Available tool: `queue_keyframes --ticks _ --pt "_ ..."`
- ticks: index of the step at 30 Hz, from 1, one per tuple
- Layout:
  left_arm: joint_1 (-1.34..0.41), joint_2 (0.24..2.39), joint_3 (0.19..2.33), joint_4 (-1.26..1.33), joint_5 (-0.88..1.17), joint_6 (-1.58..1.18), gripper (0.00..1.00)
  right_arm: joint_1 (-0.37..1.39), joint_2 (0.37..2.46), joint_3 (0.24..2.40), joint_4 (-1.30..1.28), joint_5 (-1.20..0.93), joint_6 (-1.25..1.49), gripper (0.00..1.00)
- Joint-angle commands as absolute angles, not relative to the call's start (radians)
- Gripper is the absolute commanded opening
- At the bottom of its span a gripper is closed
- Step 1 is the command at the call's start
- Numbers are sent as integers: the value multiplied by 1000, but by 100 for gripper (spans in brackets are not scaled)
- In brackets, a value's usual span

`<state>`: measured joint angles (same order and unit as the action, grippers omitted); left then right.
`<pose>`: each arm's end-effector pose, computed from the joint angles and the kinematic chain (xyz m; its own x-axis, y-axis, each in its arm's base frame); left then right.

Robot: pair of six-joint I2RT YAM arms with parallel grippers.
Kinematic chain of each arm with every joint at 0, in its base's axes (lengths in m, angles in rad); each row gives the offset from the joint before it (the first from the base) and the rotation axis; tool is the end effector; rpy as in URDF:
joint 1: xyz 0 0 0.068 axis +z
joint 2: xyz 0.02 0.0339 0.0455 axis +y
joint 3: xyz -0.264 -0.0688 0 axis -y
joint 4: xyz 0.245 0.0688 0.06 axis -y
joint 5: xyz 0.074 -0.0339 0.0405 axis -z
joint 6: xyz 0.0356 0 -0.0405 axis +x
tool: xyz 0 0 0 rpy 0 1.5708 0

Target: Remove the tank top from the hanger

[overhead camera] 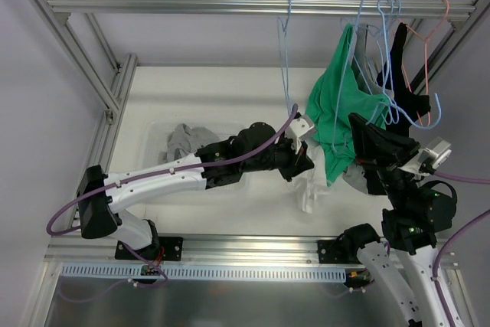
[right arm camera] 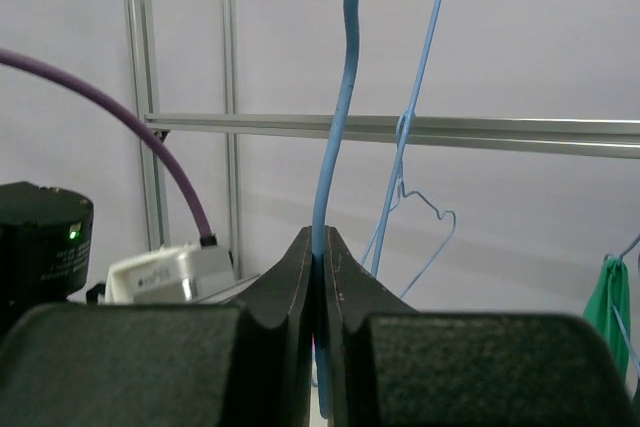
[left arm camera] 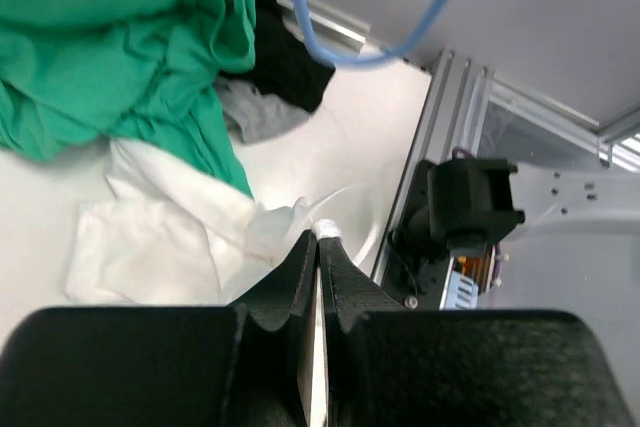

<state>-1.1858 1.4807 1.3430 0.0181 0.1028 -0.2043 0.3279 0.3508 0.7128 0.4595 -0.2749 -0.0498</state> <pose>0.1302 -0.3311 0.3892 -0.2387 0.0517 -0.9697 0.9311 0.2958 -0.2134 0.0477 0.0264 0.4264 0.7164 0.1931 -0.6704 -0.4499 0.8623 -0.2324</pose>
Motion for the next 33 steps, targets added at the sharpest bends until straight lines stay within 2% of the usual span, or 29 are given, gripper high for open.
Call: queue_keyframes --ticks 1,5,9,11,16,18,21,22,25,27,28,33 --pt "-1203 1466 1287 72 61 -255 0 334 388 716 681 -290 -106 0" --pt "-1204 1483 1241 72 6 -267 0 334 379 747 606 -252 -89 0" --pt "-1203 1515 1229 72 -44 -261 0 334 400 971 -9 -189 -116 0" --pt "-1203 1537 1227 72 -69 -262 0 334 419 1064 -176 -170 -123 0" --pt "-1203 1620 1238 71 -112 -276 0 333 403 1144 -572 -65 -110 0" --pt "-1203 1643 1241 69 -136 -287 9 334 397 1153 -685 -57 -109 0" --pt "-1203 1644 1236 68 -153 -299 30 334 416 1175 -787 -74 -113 0" --pt "-1203 1641 1233 66 -156 -301 49 333 425 1181 -802 -75 -117 0" --pt "-1203 1611 1232 55 -164 -301 82 333 472 1209 -828 -72 -124 0" --pt "-1203 1576 1232 35 -161 -298 89 334 524 1226 -830 -74 -132 0" --pt "-1203 1562 1235 23 -163 -299 98 333 547 1248 -828 -74 -135 0" --pt "-1203 1436 1221 -61 -143 -299 99 333 693 1351 -816 -95 -147 0"
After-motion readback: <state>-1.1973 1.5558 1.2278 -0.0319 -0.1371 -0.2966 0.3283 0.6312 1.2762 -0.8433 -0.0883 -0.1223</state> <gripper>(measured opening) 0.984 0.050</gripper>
